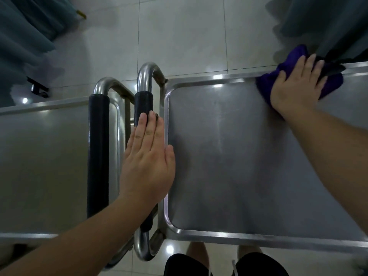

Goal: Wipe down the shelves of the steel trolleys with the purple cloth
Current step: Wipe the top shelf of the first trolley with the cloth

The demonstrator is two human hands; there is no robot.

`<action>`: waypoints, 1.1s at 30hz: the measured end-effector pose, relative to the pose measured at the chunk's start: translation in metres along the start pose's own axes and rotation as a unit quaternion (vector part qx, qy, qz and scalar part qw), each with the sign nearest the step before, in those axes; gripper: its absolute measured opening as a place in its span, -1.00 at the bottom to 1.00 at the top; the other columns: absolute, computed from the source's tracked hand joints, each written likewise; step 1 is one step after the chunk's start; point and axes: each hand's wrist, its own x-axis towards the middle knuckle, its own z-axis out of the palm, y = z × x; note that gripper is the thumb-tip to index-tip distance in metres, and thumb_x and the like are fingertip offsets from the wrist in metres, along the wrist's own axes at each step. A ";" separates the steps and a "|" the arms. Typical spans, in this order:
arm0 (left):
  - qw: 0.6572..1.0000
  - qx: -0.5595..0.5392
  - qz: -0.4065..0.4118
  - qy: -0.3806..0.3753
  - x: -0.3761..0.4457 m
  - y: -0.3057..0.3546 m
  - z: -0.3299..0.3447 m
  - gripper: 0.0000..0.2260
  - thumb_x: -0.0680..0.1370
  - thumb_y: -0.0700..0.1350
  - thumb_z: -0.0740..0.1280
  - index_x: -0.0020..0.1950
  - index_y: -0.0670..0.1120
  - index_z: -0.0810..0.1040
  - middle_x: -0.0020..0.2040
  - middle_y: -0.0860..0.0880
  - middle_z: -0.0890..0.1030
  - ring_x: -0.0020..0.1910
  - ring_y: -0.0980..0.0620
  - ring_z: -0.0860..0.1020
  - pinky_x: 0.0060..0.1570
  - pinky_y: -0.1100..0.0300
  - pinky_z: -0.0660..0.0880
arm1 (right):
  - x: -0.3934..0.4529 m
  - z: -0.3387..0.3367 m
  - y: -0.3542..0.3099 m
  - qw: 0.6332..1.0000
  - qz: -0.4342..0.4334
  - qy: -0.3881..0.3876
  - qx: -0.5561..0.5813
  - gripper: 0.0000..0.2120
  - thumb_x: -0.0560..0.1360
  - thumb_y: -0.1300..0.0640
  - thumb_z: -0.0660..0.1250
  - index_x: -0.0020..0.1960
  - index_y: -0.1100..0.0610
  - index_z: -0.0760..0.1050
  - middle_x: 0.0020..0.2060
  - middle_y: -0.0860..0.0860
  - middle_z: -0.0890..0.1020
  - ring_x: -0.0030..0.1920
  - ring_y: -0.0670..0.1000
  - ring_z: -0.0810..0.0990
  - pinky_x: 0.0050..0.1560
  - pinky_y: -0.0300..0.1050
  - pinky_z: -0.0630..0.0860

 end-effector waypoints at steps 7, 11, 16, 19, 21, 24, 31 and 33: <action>1.000 0.022 -0.007 0.014 0.001 0.000 0.000 -0.44 0.74 0.02 0.06 0.71 -0.17 0.13 0.73 -0.13 0.07 0.72 -0.01 -0.09 0.67 0.09 -0.21 | -0.076 0.037 -0.117 0.979 -0.200 -0.038 -0.012 -0.30 0.63 -0.21 0.02 0.70 0.01 -0.01 0.68 0.04 0.00 0.67 0.15 -0.09 0.61 0.27 -0.13; 0.999 0.037 -0.019 0.015 0.002 0.003 -0.001 -0.45 0.75 0.01 0.06 0.71 -0.18 0.13 0.73 -0.14 0.08 0.72 -0.02 -0.06 0.67 0.08 -0.19 | -0.151 0.061 -0.162 0.925 -0.366 -0.101 -0.018 -0.36 0.65 -0.23 -0.05 0.69 -0.10 -0.01 0.68 0.03 0.00 0.67 0.14 -0.08 0.61 0.24 -0.15; 0.998 0.054 -0.027 0.016 0.001 0.005 -0.002 -0.46 0.77 0.00 0.04 0.72 -0.17 0.09 0.74 -0.12 0.05 0.72 0.00 -0.09 0.66 0.09 -0.20 | -0.222 0.079 -0.131 0.894 -0.429 -0.129 -0.017 -0.35 0.65 -0.21 -0.13 0.69 -0.07 -0.19 0.68 0.05 -0.07 0.66 0.15 -0.17 0.61 0.27 -0.14; 0.998 0.055 -0.033 0.020 -0.001 0.007 -0.003 -0.46 0.77 0.04 -0.01 0.73 -0.14 0.07 0.74 -0.09 0.03 0.72 0.01 -0.10 0.63 0.13 -0.24 | -0.259 0.084 -0.102 0.886 -0.449 -0.115 -0.010 -0.33 0.68 -0.21 -0.08 0.65 -0.01 -0.30 0.68 0.05 -0.05 0.67 0.15 -0.15 0.60 0.27 -0.15; 0.997 0.057 -0.034 0.026 -0.001 0.008 -0.003 -0.45 0.77 0.07 -0.03 0.73 -0.13 0.08 0.74 -0.09 0.05 0.72 0.01 -0.09 0.63 0.11 -0.23 | -0.277 0.088 -0.085 0.880 -0.461 -0.116 -0.008 -0.35 0.69 -0.21 -0.08 0.68 -0.02 -0.20 0.69 0.03 -0.02 0.67 0.14 -0.13 0.60 0.27 -0.13; 0.997 0.068 -0.024 0.027 -0.001 0.009 -0.002 -0.44 0.77 0.09 -0.05 0.73 -0.14 0.07 0.74 -0.11 0.06 0.72 -0.02 -0.06 0.64 0.07 -0.19 | -0.297 0.090 -0.058 0.873 -0.471 -0.125 -0.025 -0.37 0.69 -0.23 -0.08 0.69 -0.04 -0.03 0.68 0.02 0.02 0.67 0.14 -0.12 0.60 0.27 -0.13; 0.998 0.042 -0.013 0.041 -0.002 0.011 -0.004 -0.46 0.75 0.10 -0.04 0.71 -0.08 0.15 0.72 -0.11 0.13 0.72 -0.04 -0.01 0.64 0.02 -0.10 | -0.340 0.090 0.008 0.867 -0.479 -0.126 -0.047 -0.37 0.68 -0.27 -0.09 0.69 -0.07 -0.01 0.68 -0.02 0.03 0.67 0.09 -0.11 0.62 0.23 -0.15; 0.998 0.029 -0.007 0.049 -0.003 0.013 -0.005 -0.47 0.75 0.10 -0.04 0.70 -0.03 0.19 0.72 -0.10 0.16 0.71 -0.06 0.01 0.62 0.00 -0.10 | -0.341 0.087 0.025 0.867 -0.479 -0.126 -0.056 -0.37 0.68 -0.29 -0.10 0.69 -0.09 -0.04 0.68 -0.04 0.01 0.67 0.07 -0.13 0.62 0.23 -0.14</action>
